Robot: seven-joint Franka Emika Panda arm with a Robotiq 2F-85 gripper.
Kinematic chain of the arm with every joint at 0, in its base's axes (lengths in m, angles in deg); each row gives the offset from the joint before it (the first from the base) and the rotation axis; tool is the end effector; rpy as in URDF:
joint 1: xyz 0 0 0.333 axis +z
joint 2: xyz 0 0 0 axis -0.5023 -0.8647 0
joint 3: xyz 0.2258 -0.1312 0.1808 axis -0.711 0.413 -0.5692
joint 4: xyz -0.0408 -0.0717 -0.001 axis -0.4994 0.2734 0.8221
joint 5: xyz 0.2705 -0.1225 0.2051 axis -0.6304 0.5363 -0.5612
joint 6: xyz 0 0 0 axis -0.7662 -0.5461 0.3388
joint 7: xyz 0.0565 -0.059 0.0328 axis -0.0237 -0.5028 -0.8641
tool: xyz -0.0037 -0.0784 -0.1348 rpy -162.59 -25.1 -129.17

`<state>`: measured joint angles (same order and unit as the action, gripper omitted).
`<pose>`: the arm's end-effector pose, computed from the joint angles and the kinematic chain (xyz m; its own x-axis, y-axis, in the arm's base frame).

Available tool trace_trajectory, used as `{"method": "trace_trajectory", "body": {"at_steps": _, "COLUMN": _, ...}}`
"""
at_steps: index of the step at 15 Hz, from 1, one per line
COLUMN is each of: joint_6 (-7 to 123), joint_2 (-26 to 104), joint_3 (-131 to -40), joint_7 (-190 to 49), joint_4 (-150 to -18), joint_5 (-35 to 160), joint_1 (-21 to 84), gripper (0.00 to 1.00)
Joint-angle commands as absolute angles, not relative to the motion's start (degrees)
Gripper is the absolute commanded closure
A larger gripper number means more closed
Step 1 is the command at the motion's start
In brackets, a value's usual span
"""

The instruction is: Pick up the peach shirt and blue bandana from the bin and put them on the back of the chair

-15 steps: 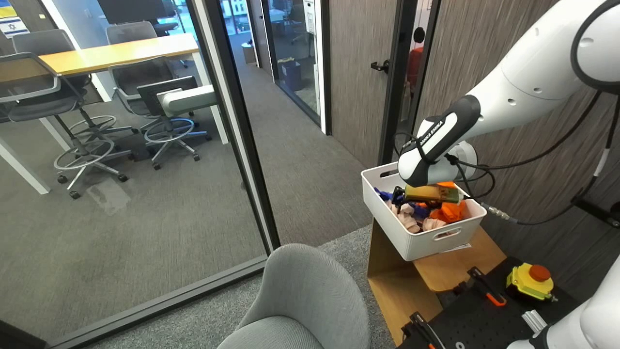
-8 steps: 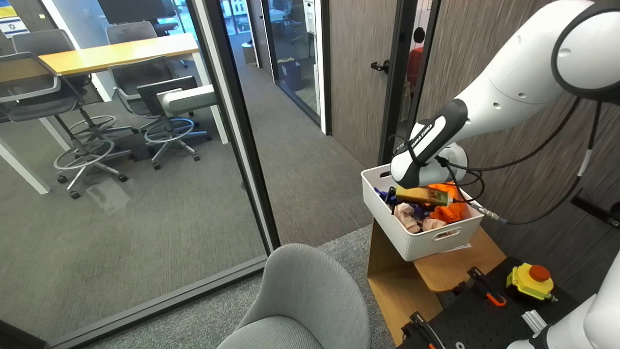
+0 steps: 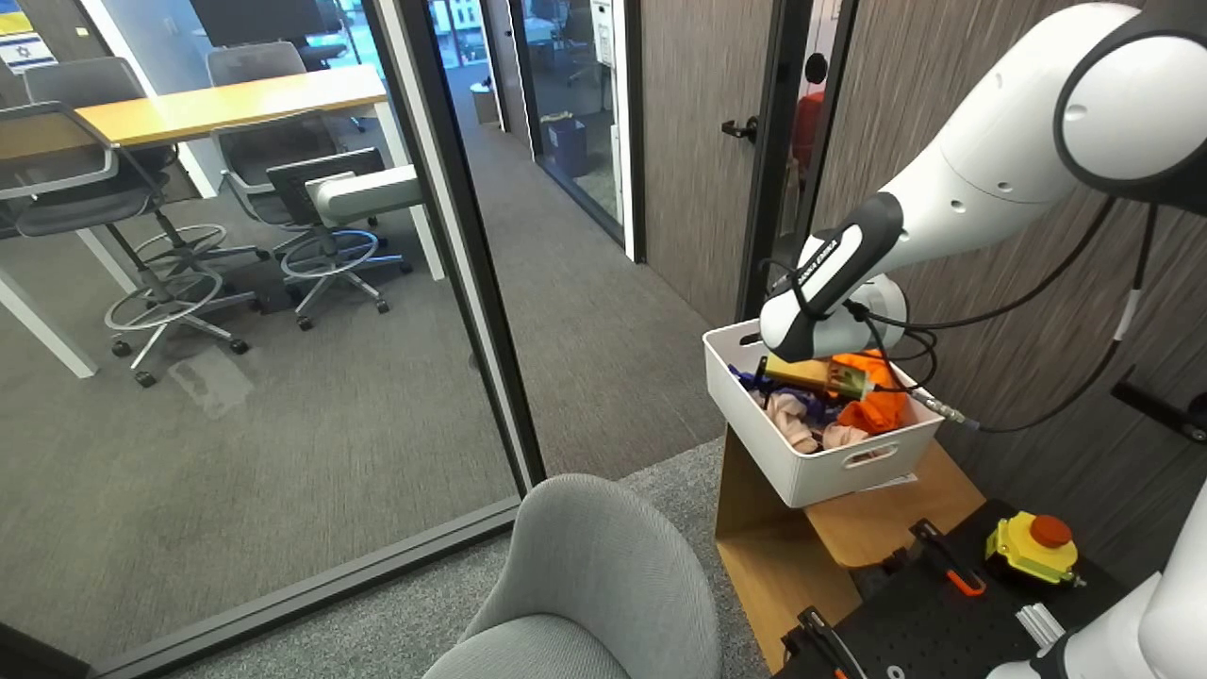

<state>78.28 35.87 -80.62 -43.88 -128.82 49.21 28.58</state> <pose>0.4731 -0.0916 0.1584 0.6454 -0.7632 -0.0317 -0.7637 -0.6456 -0.0049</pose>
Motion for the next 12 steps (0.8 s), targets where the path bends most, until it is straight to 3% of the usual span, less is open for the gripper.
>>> {"method": "trace_trajectory", "body": {"at_steps": 1, "joint_6": 78.6, "joint_2": 34.4, "joint_3": -78.9, "joint_7": -40.9, "joint_4": -127.4, "joint_5": 49.4, "joint_1": 29.9, "gripper": 0.00}}
{"method": "trace_trajectory", "body": {"at_steps": 12, "joint_6": 78.4, "joint_2": 31.8, "joint_3": -76.1, "joint_7": -32.6, "joint_4": -126.6, "joint_5": 51.8, "joint_1": 33.4, "gripper": 0.00}}
